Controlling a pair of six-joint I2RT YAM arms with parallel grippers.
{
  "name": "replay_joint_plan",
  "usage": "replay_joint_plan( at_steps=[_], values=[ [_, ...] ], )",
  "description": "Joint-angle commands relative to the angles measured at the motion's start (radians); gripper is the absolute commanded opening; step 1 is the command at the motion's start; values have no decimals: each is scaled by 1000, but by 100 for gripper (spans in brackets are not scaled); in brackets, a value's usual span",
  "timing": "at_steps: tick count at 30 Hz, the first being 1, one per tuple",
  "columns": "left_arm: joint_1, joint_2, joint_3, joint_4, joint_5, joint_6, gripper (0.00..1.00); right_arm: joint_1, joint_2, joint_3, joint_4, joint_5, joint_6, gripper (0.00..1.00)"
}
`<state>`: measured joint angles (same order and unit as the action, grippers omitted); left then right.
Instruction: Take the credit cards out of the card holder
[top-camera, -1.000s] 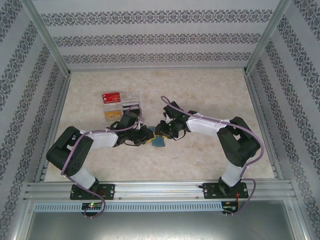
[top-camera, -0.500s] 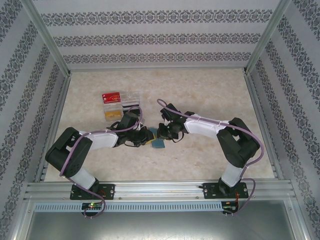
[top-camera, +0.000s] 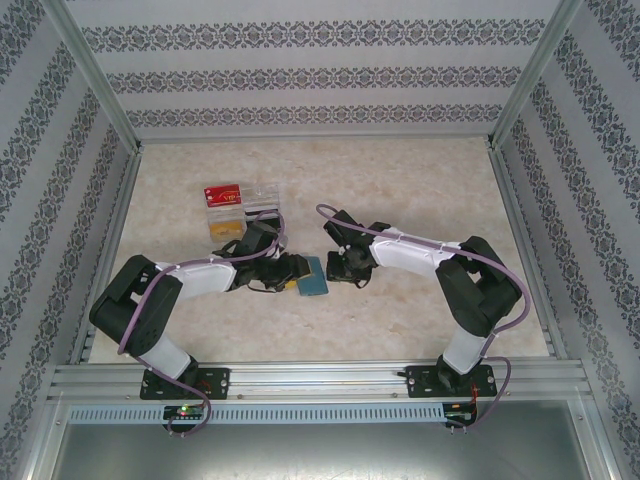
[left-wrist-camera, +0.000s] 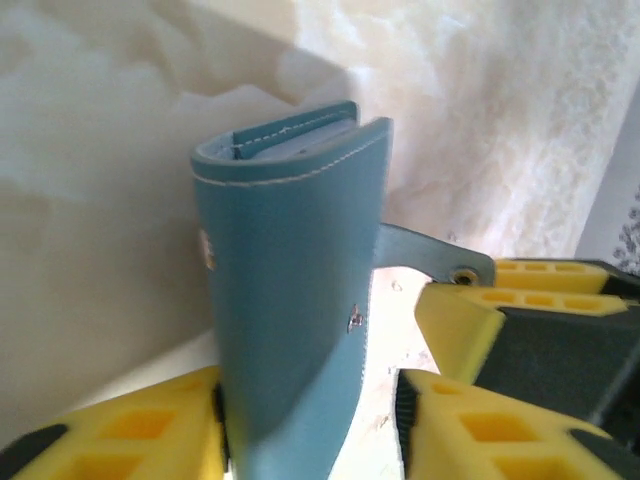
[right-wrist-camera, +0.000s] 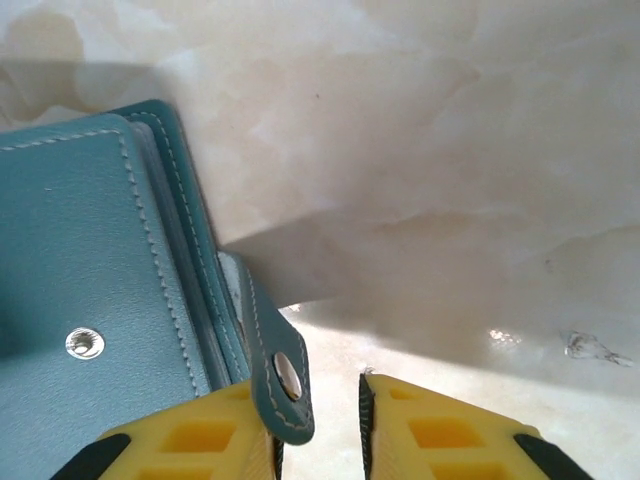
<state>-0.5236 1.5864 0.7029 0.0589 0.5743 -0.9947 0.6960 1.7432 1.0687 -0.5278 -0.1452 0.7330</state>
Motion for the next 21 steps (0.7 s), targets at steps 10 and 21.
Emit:
replay_joint_plan(
  at_steps=[10,21],
  values=[
    [56,-149,89,-366,-191,141,83,-7,68,89,13,41,-71,26],
    [167,-272,55,-475,-278,186,99,21,-71,113,-22,96,-130,10]
  ],
)
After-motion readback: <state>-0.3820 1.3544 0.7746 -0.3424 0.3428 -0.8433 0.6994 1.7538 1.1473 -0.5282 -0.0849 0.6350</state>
